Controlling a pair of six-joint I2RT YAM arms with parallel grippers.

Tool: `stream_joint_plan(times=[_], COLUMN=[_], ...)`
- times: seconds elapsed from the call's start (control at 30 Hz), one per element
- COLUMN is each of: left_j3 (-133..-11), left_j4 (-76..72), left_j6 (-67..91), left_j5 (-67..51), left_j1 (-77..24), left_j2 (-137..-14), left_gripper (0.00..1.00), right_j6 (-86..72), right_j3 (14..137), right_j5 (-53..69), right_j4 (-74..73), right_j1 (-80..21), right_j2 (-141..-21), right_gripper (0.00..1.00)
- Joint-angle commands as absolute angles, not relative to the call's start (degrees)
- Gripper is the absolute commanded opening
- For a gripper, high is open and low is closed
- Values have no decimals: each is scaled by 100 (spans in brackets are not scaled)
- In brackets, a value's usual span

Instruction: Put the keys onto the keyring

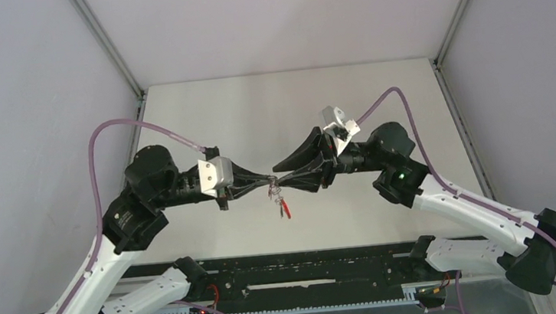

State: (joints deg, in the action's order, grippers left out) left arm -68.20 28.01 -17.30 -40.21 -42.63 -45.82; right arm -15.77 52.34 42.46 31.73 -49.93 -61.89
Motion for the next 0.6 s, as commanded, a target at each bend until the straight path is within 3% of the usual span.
stream_joint_plan(times=[0.0, 0.17, 0.43, 0.57], left_j3=[-7042, -7434, -8004, -8174], left_j4=[3256, 3867, 4494, 4671], left_j6=[-1811, -2044, -2333, -2464], left_j5=[-3959, -3973, -3819, -3846], left_j1=[-4283, -4282, -4280, -4285], left_j2=[-4755, -5059, -5459, -5552], left_gripper=[0, 0, 0, 0], right_j6=[-547, 765, 2075, 2311], right_j3=[6282, 7756, 9218, 9598], right_j5=[4672, 4848, 4422, 4141], right_j4=[690, -2116, -4409, -4818], right_j1=[-4711, -4671, -5056, -5227], right_j2=[-6100, -6622, -7381, -7688], right_gripper=[45, 46, 40, 35])
